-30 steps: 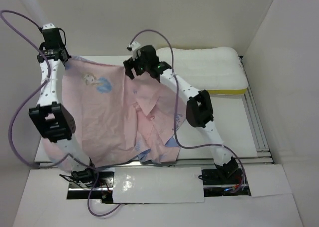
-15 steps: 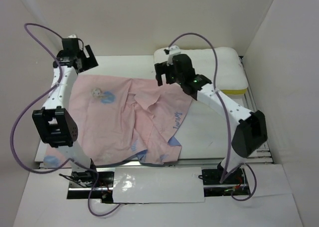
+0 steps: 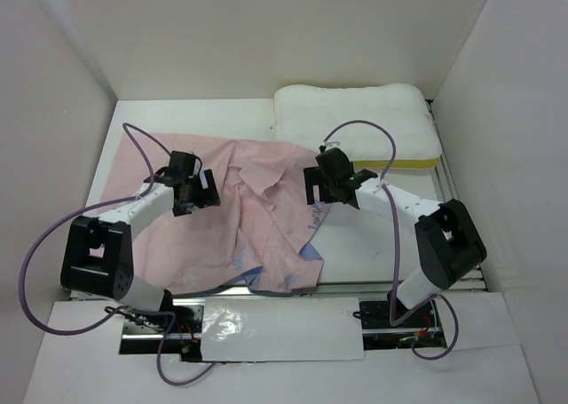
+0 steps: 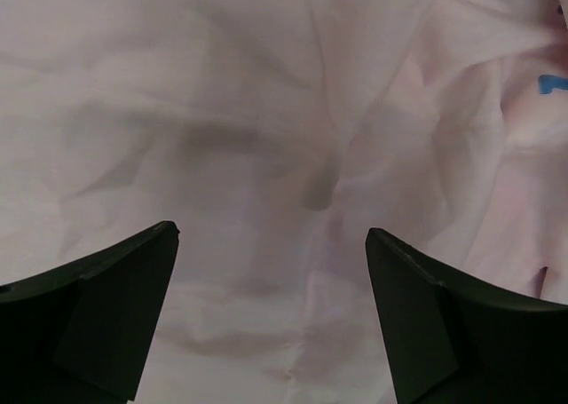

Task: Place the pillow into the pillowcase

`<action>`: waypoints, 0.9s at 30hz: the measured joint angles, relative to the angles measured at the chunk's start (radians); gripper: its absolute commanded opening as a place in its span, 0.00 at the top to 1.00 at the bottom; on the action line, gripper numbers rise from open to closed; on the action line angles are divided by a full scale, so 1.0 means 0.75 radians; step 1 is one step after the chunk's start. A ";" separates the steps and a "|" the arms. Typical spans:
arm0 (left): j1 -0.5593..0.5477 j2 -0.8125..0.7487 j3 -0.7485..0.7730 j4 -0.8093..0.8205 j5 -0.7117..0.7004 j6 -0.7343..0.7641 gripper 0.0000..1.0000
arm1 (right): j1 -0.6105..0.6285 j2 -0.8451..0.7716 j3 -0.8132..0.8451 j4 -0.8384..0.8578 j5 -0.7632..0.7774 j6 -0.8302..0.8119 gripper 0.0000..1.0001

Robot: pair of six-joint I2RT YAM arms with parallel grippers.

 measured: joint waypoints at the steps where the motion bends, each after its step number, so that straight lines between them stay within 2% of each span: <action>1: 0.000 -0.001 -0.018 0.013 0.011 -0.012 0.00 | -0.001 0.000 -0.006 0.007 -0.007 0.004 0.00; 3: 0.018 0.005 -0.043 0.043 0.032 -0.035 0.02 | -0.004 0.003 -0.019 0.027 -0.031 0.014 0.00; 4: 0.037 0.017 -0.045 0.052 0.039 -0.047 0.06 | -0.004 0.009 -0.024 0.034 -0.041 0.017 0.00; 5: 0.062 0.035 -0.045 0.062 0.041 -0.060 0.12 | -0.004 0.019 -0.031 0.045 -0.049 0.018 0.00; 6: 0.088 0.058 -0.045 0.070 0.044 -0.068 0.25 | -0.001 0.034 -0.035 0.049 -0.052 0.020 0.00; 12: 0.267 0.165 -0.023 0.107 0.069 -0.098 0.49 | 0.010 0.170 -0.028 0.046 -0.017 0.027 0.00; 13: 0.292 0.173 -0.019 0.114 0.061 -0.094 0.56 | 0.013 0.191 -0.023 0.046 -0.019 0.027 0.00; 14: 0.316 0.190 -0.011 0.117 0.060 -0.090 0.72 | 0.014 0.205 -0.018 0.046 -0.024 0.026 0.00; 17: 0.389 0.253 0.053 0.086 0.063 -0.107 0.86 | 0.016 0.238 0.020 0.047 -0.039 0.021 0.00; 18: 0.414 0.278 0.083 0.071 0.065 -0.113 0.94 | 0.016 0.249 0.042 0.046 -0.045 0.021 0.00; 20: 0.473 0.320 0.140 0.051 0.065 -0.131 0.94 | 0.016 0.277 0.085 0.057 -0.069 0.019 0.00; 21: 0.499 0.335 0.158 0.042 0.061 -0.134 0.90 | 0.016 0.292 0.102 0.063 -0.083 0.016 0.00; 22: 0.526 0.348 0.178 0.027 0.045 -0.137 0.75 | 0.016 0.303 0.116 0.069 -0.096 0.015 0.00; 26: 0.549 0.377 0.233 -0.030 -0.085 -0.159 0.53 | 0.016 0.347 0.141 0.086 -0.133 0.010 0.00; 27: 0.541 0.382 0.245 -0.045 -0.134 -0.165 0.53 | 0.016 0.348 0.143 0.087 -0.135 0.010 0.00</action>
